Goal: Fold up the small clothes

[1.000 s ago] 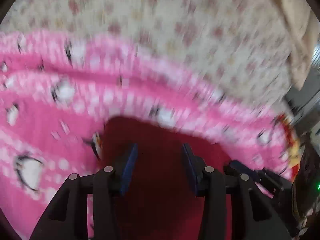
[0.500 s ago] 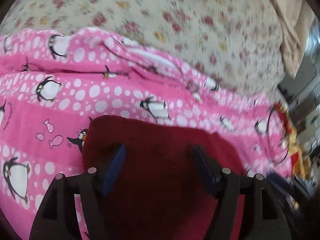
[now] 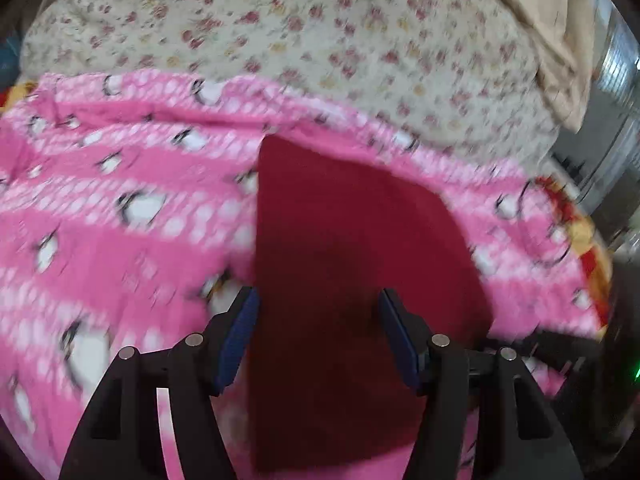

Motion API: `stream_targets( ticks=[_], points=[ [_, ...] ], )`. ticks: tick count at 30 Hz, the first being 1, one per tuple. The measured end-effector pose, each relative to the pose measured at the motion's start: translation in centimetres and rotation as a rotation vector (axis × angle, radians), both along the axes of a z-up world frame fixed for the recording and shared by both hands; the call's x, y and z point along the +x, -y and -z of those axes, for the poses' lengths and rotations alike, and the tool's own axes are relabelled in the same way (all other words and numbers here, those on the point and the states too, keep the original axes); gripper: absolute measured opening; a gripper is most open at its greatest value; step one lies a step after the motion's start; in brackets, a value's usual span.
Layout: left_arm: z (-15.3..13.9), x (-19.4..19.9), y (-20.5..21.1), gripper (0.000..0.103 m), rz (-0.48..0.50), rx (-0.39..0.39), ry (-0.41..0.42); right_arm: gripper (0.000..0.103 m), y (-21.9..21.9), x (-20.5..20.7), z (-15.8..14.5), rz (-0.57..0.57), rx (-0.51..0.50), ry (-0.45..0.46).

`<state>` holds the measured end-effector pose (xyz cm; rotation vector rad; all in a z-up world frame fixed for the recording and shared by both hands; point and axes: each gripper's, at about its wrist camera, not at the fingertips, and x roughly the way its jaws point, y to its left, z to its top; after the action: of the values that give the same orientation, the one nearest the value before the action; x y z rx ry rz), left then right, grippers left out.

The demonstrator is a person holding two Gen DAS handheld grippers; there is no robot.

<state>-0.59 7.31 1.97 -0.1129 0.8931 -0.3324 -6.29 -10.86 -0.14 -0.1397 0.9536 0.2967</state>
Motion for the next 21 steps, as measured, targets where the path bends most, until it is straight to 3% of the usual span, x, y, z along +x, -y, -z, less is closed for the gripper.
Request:
stream_targets(
  ticks=[3,7,11,14,21],
  points=[
    [1.6,-0.7,0.4,0.050,0.008,0.031,-0.072,0.029,0.1,-0.2,0.0,0.011,0.008,0.002],
    [1.9,-1.9,1.0,0.058,0.010,0.088,-0.044,0.031,-0.2,-0.9,-0.2,0.023,-0.006,0.028],
    [3.2,-0.7,0.0,0.081,-0.037,0.020,-0.095,0.032,-0.6,-1.2,-0.3,0.035,-0.020,0.057],
    [3.3,-0.7,0.4,0.088,-0.051,0.030,-0.080,0.032,-0.5,-1.1,-0.3,0.037,-0.009,0.052],
    [3.9,-1.0,0.2,0.092,-0.100,-0.036,-0.042,0.033,-0.1,-0.8,-0.1,0.041,0.022,0.018]
  ],
)
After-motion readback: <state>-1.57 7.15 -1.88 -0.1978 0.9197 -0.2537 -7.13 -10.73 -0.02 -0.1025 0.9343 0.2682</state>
